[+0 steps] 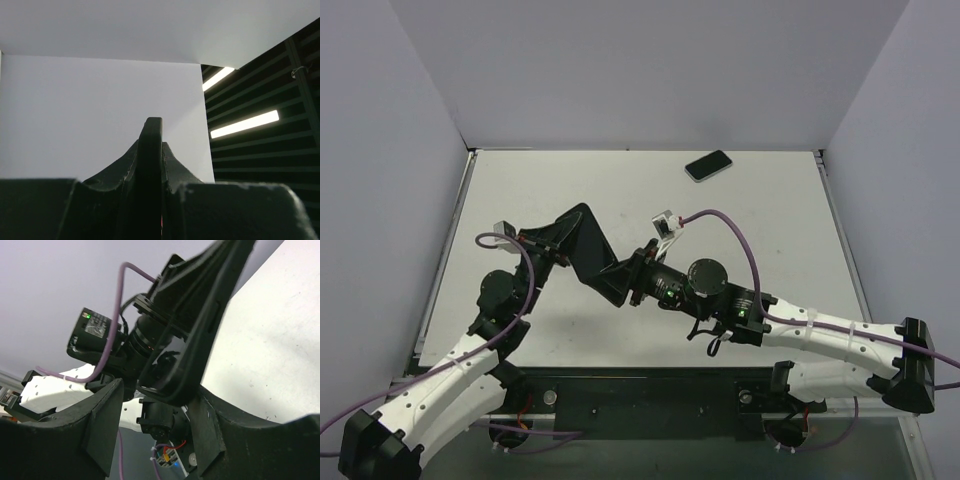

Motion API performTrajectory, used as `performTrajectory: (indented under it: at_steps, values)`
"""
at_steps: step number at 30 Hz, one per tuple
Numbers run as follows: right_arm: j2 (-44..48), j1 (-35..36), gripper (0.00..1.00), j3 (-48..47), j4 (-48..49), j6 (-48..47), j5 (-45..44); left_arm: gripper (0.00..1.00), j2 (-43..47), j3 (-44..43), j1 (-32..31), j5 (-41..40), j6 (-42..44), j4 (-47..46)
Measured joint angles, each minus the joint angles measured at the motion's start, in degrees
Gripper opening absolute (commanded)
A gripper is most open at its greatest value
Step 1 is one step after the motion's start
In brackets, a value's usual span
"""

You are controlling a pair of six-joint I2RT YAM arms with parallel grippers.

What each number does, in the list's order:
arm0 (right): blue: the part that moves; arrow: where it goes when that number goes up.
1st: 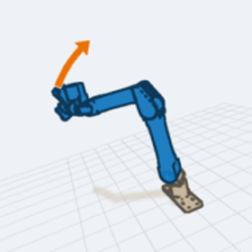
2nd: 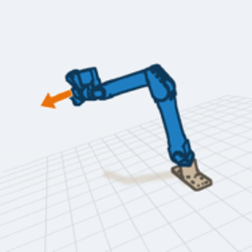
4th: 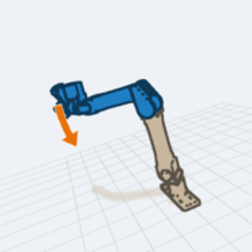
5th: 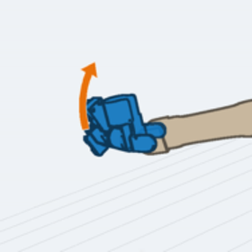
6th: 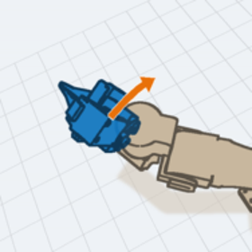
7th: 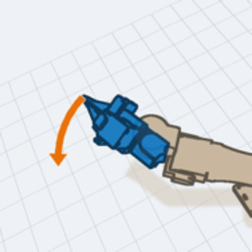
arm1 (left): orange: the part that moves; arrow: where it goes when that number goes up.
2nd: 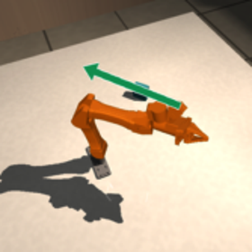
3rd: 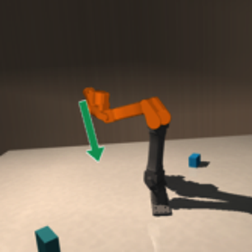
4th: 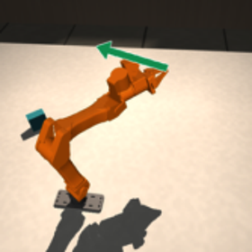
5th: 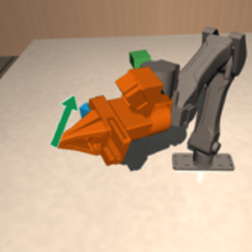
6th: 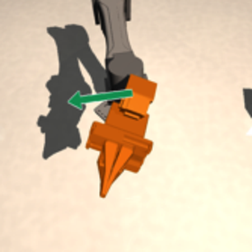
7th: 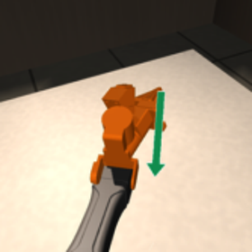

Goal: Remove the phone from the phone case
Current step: Remove the phone case from the phone.

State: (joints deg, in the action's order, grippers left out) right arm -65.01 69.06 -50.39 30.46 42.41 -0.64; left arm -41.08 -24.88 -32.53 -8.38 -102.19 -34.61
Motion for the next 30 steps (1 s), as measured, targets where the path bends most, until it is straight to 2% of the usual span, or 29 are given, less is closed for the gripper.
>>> performTrajectory:
  at_steps: [5,14,19,30]
  values:
    - [-0.26,-0.04,0.46,-1.29,-0.81,-1.86,-0.02,0.00,-1.07,1.07,0.00,0.00,-2.95,-1.51]
    - [-4.22,-0.50,0.41,-3.76,-1.14,-2.25,2.56,0.00,-4.76,1.66,-0.02,0.07,-5.95,-9.66]
    - [-4.70,-0.50,0.36,-3.80,-1.07,-2.60,2.60,0.00,-4.94,1.92,0.00,0.00,-6.51,-10.05]
    - [-4.70,-0.33,0.36,-3.85,-1.36,-2.95,2.19,0.00,-3.98,2.69,0.00,-0.70,-6.16,-9.90]
